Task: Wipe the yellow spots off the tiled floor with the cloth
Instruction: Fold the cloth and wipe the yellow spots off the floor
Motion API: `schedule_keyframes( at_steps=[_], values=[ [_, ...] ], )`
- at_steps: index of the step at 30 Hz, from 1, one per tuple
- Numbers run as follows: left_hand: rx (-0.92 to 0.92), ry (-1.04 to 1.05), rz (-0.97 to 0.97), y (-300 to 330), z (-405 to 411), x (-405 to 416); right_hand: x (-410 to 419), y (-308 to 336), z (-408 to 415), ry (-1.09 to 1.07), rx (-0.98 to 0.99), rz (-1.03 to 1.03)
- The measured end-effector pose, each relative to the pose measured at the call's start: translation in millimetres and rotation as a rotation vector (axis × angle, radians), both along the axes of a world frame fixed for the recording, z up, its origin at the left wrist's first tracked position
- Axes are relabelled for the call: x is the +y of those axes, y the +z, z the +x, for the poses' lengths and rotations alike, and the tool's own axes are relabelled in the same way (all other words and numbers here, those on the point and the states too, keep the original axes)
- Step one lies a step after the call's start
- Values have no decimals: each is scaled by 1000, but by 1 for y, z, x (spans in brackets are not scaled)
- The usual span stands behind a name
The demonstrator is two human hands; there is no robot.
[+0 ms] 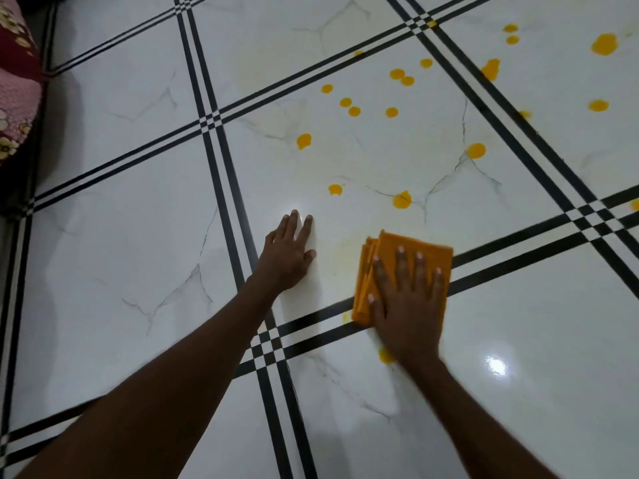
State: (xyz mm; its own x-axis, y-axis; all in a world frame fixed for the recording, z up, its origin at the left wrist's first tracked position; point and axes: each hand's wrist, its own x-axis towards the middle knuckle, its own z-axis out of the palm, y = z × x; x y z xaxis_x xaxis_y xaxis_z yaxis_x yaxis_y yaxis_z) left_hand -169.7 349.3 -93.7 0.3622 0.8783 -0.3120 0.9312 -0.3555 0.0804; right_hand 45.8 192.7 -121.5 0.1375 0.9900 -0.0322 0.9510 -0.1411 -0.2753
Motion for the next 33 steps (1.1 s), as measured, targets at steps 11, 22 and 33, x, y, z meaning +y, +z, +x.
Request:
schedule_keyframes(
  at_steps=[11, 22, 33],
  values=[
    [-3, -13, -17, 2, 7, -27, -39, 2, 9, -101, -21, -21],
    [-33, -24, 53, 16, 22, -27, 16, 36, 22, -142, 198, 74],
    [-101, 133, 82, 20, 18, -18, 43, 51, 44, -59, 104, -138]
  ],
)
